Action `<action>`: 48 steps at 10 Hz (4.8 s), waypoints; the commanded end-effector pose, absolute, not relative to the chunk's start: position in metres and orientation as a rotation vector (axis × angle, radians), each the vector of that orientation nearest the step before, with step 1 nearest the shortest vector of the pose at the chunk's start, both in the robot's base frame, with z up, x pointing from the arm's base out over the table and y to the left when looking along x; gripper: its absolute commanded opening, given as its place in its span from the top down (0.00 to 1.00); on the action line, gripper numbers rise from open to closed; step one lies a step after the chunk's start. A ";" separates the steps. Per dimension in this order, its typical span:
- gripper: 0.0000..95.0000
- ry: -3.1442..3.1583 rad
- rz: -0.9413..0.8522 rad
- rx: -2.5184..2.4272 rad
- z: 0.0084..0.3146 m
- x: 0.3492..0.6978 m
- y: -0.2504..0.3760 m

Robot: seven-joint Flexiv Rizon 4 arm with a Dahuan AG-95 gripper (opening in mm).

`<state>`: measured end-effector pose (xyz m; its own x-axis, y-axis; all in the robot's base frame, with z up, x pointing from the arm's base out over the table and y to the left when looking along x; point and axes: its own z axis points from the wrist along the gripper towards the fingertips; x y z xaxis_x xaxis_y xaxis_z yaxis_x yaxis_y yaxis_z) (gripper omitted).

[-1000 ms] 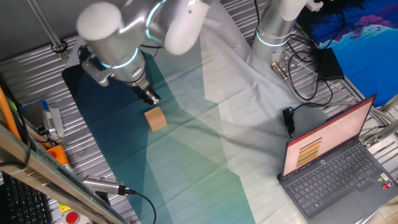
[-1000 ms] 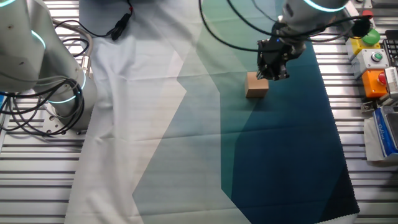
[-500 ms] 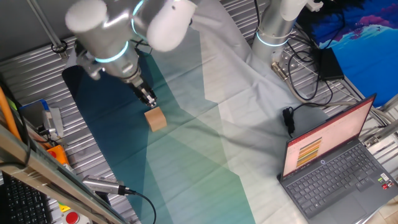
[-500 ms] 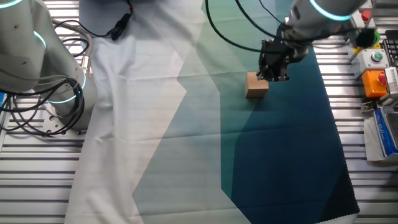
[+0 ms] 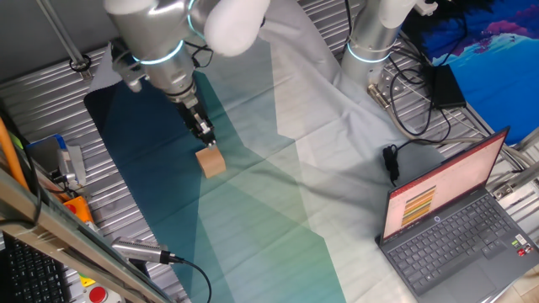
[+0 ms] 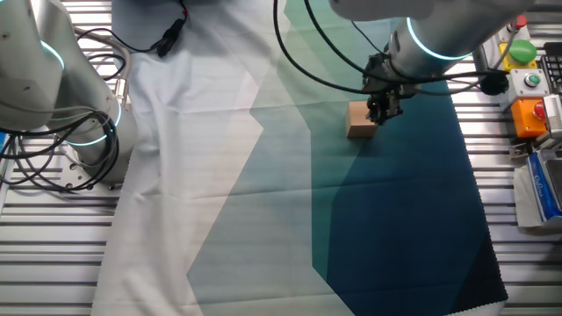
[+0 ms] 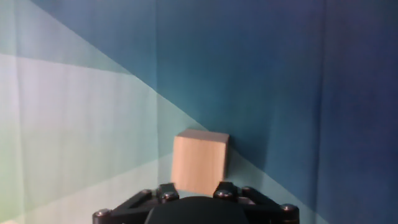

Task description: Pick up one small block

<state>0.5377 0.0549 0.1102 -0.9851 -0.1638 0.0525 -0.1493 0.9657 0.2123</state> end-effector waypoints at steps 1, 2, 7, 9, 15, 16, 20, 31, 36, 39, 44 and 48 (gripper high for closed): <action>0.00 -3.008 -0.237 0.240 0.103 0.543 0.057; 0.00 -3.001 -0.222 0.242 0.100 0.545 0.057; 0.00 -2.992 -0.204 0.232 0.085 0.550 0.061; 0.00 -2.990 -0.187 0.217 0.079 0.550 0.061; 0.00 -2.987 -0.141 0.179 0.064 0.547 0.063; 0.00 -2.988 -0.142 0.177 0.064 0.546 0.063; 0.00 -2.989 -0.133 0.151 0.059 0.545 0.064; 0.20 -3.010 -0.077 0.148 0.045 0.542 0.063; 0.40 -3.019 -0.071 0.160 0.045 0.542 0.058; 1.00 -3.018 -0.055 0.149 0.045 0.542 0.058; 1.00 -3.018 -0.055 0.149 0.045 0.542 0.058; 1.00 -3.018 -0.055 0.149 0.045 0.542 0.058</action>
